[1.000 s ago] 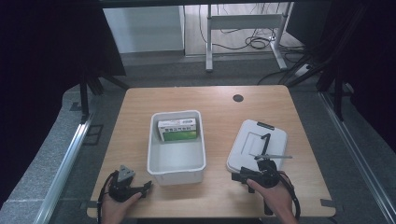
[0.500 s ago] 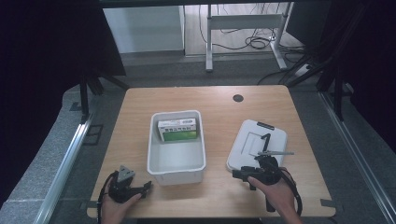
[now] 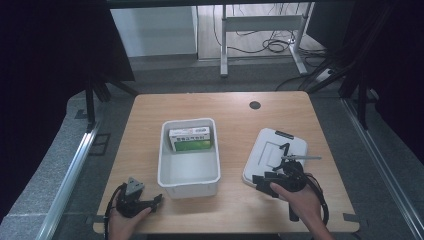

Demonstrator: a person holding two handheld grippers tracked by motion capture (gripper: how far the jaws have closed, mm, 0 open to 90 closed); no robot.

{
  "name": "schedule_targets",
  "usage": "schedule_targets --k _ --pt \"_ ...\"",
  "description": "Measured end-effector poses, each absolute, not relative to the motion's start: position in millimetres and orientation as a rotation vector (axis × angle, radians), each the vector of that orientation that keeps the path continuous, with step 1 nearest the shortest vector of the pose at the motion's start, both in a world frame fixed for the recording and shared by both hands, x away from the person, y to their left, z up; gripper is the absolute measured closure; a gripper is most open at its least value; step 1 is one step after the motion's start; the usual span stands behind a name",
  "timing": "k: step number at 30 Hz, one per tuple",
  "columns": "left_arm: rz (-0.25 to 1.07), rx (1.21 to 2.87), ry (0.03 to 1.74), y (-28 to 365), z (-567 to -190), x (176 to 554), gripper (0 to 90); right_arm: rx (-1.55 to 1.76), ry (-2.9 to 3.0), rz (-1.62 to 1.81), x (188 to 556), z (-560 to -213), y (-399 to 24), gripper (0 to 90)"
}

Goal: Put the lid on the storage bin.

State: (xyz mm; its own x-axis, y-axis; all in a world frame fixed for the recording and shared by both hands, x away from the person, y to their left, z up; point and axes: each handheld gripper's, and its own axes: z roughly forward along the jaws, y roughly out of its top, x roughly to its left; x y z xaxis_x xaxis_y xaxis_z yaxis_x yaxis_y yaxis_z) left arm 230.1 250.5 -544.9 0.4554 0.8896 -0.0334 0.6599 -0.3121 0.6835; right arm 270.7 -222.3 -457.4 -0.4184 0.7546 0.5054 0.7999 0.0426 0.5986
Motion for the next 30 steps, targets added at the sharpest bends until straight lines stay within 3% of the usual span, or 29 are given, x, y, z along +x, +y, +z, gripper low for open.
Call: schedule_targets --k 30 --pt "0.469 2.071 1.288 250 -545 230 13.2 -1.740 -2.215 -1.340 300 -421 -232 35.6"
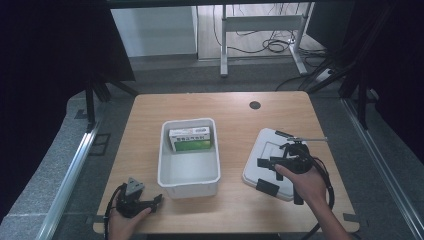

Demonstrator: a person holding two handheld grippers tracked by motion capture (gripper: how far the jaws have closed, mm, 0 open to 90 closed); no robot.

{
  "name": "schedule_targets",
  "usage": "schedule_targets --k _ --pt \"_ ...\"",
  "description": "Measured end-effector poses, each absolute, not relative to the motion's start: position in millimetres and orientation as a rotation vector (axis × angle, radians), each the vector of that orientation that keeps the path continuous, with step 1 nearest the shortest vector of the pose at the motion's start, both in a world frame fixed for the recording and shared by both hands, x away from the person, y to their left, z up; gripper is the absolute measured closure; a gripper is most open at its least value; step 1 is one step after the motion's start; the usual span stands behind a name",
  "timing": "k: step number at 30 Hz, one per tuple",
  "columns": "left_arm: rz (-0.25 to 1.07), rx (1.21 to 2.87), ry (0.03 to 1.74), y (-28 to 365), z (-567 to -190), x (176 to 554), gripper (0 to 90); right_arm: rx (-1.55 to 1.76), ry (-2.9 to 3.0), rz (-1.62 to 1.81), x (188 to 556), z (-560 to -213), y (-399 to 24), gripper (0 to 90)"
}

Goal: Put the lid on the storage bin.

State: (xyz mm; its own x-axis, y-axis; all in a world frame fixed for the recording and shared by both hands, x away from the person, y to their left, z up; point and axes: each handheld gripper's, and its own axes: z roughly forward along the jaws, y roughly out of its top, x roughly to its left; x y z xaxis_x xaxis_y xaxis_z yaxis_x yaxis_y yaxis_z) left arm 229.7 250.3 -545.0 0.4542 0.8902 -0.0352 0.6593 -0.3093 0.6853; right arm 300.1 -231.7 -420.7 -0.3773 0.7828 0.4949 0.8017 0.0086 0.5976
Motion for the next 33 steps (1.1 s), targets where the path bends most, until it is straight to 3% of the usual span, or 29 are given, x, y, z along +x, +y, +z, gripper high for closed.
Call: schedule_targets --k 33 --pt "0.470 2.072 1.289 250 -545 229 13.2 -1.856 -2.216 -1.260 330 -400 -244 36.5"
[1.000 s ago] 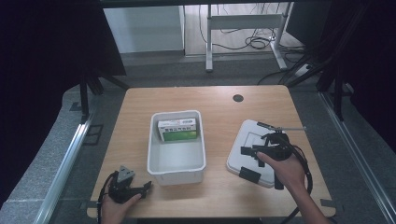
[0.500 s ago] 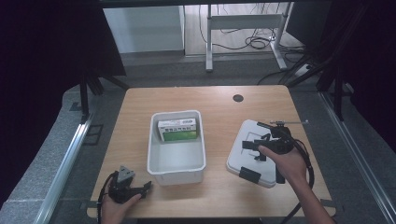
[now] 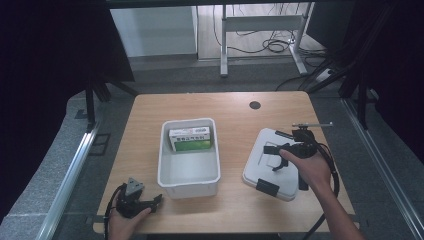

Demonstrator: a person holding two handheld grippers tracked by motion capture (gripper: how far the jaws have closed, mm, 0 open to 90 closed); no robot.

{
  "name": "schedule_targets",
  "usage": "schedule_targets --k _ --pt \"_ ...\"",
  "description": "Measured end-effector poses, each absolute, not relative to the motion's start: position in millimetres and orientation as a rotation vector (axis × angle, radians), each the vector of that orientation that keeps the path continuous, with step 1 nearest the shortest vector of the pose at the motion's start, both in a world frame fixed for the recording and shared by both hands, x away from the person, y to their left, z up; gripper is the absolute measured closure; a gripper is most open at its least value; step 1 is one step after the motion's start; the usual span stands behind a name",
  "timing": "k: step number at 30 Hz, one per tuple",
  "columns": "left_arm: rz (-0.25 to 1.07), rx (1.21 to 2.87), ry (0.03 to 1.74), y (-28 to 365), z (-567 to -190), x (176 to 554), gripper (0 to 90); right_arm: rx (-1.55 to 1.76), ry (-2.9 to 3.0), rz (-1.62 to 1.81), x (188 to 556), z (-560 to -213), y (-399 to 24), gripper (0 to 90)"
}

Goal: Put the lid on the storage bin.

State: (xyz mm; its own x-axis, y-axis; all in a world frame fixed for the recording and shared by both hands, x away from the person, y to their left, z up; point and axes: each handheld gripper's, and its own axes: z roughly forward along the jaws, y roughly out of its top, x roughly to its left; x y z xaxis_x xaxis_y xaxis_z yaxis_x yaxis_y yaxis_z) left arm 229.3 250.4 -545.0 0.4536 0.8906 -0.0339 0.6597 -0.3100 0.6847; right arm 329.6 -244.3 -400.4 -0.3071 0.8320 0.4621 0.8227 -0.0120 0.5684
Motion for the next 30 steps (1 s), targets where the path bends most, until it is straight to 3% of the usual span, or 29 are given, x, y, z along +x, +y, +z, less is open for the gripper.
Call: schedule_targets --k 30 --pt "0.469 2.073 1.289 250 -545 229 13.2 1.945 2.099 1.080 359 -400 -265 37.3"
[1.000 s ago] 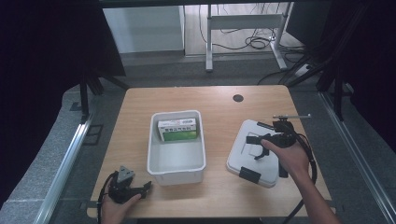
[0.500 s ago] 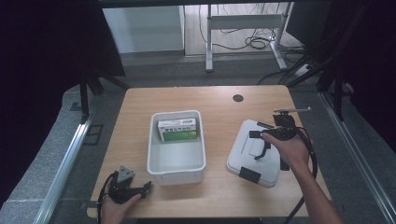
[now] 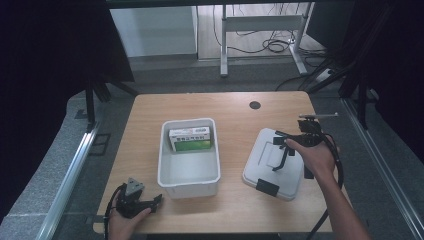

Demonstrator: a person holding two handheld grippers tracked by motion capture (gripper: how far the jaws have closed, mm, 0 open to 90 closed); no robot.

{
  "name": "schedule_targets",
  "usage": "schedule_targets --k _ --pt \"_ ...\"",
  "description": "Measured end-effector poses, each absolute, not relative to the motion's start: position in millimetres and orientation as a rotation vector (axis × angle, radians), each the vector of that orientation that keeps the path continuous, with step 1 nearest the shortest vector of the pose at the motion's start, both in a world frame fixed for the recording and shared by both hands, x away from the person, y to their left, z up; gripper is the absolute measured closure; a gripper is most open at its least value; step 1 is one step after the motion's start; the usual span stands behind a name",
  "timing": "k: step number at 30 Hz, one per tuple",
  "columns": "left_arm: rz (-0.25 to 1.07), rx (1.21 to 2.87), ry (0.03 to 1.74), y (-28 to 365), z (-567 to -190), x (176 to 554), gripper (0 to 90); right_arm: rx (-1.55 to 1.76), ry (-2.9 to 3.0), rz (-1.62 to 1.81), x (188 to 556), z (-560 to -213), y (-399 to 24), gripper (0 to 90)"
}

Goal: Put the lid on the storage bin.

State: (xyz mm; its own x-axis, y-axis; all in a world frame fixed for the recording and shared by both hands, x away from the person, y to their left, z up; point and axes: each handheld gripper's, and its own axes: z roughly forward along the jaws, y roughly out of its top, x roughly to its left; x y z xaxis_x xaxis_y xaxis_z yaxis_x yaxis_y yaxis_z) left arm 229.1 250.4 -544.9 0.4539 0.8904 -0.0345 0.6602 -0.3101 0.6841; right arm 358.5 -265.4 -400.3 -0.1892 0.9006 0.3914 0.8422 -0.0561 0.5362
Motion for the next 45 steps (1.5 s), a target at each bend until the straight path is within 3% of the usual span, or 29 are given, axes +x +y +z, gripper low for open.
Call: schedule_targets --k 26,45 --pt "0.469 2.075 1.288 251 -545 229 13.2 2.071 2.053 0.928 368 -427 -292 38.3" --pt "0.470 2.075 1.289 251 -545 229 13.2 2.101 2.129 0.783 377 -452 -278 43.9"
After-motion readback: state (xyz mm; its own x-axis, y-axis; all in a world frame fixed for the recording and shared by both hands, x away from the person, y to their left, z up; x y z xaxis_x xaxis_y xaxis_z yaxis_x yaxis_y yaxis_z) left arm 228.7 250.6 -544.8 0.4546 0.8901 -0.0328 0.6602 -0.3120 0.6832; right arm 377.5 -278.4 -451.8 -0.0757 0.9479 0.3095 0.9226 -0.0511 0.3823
